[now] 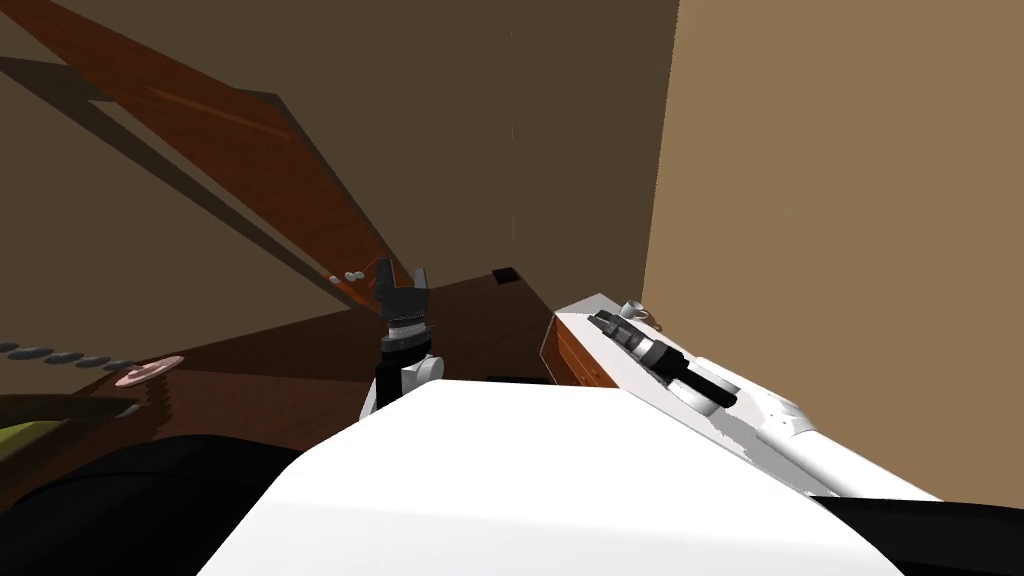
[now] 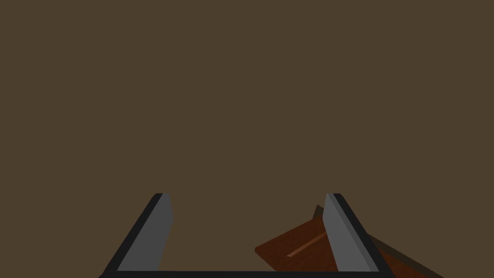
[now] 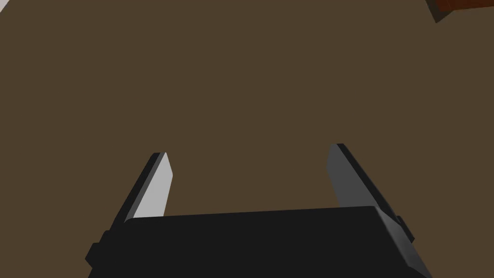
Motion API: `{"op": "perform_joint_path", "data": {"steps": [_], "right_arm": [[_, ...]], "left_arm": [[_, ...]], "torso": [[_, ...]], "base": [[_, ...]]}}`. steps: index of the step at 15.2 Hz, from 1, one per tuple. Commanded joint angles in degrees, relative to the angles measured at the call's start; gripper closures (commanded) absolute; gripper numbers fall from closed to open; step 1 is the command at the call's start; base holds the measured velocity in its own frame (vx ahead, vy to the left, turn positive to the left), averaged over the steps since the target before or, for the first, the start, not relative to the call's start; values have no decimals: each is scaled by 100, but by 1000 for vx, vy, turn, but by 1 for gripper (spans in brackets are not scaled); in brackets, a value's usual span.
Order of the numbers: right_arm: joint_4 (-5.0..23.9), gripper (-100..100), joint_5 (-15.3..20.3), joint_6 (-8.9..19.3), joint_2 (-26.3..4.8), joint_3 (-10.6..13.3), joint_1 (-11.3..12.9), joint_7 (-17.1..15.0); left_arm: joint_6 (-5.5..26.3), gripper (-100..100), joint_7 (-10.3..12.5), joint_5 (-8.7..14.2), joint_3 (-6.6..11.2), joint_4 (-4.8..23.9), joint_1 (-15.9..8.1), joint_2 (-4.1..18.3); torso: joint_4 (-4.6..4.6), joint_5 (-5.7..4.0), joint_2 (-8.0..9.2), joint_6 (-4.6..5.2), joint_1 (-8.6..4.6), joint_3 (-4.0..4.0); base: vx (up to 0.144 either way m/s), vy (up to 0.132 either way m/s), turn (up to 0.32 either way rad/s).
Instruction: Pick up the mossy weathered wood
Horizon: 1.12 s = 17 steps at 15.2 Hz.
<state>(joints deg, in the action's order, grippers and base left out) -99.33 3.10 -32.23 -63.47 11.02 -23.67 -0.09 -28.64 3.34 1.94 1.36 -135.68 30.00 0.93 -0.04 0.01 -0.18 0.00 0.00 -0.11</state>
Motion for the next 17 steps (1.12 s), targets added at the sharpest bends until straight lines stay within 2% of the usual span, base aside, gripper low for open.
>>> {"op": "perform_joint_path", "data": {"steps": [1,3,4,6,7,9,10,11,12,13,14,15,16,17], "right_arm": [[261,-100,83,-54,-286,136,-34,-30],[261,-100,83,-54,-432,136,-34,-30],[474,-100,156,-70,-628,264,-52,-59],[474,-100,156,-70,-760,264,-52,-59],[684,-100,227,-85,-936,393,-72,-89],[684,-100,227,-85,-1077,393,-72,-89],[888,-100,297,-99,-1266,522,-95,-119],[888,-100,297,-99,-1382,522,-95,-119],[1085,-100,364,-112,-1534,650,-121,-148],[1085,-100,364,-112,-1660,650,-121,-148],[1273,-100,429,-125,-1805,778,-150,-177],[1273,-100,429,-125,-1942,778,-150,-177],[1273,-100,429,-125,-1952,778,-150,-177],[1449,-100,492,-137,-2151,905,-182,-206]], "left_arm": [[0,0,0,0,0,0,0,0],[0,0,0,0,0,0,0,0],[0,0,0,0,0,0,0,0],[0,0,0,0,0,0,0,0],[0,0,0,0,0,0,0,0],[0,0,0,0,0,0,0,0],[0,0,0,0,0,0,0,0],[0,0,0,0,0,0,0,0],[0,0,0,0,0,0,0,0],[0,0,0,0,0,0,0,0],[0,0,0,0,0,0,0,0],[0,0,0,0,0,0,0,0],[0,0,0,0,0,0,0,0],[0,0,0,0,0,0,0,0]], "torso": [[0,0,0,0,0,0],[-1,0,-3,-2,0,-2],[0,0,-1,0,1,-1],[0,0,-3,-1,-2,-1],[0,0,-1,0,-2,-1],[-1,1,-4,-2,0,-2],[0,0,-1,0,0,0],[0,1,-1,-1,-1,0],[0,0,-1,-2,-3,-1],[-1,-1,-4,-3,-6,-2],[-1,-1,-7,-2,-7,-4],[-2,-1,-10,-4,-8,-5],[-2,-1,-11,-3,-7,-6],[-1,-1,-6,0,-4,-4]], "base": [[46,4,106],[46,1,89],[42,-4,127],[45,-8,79],[46,2,103],[43,-2,89],[42,-9,107],[43,-13,121],[52,-19,133],[60,-23,120],[67,-25,164],[62,-20,149],[43,-13,50],[45,-14,88]]}}
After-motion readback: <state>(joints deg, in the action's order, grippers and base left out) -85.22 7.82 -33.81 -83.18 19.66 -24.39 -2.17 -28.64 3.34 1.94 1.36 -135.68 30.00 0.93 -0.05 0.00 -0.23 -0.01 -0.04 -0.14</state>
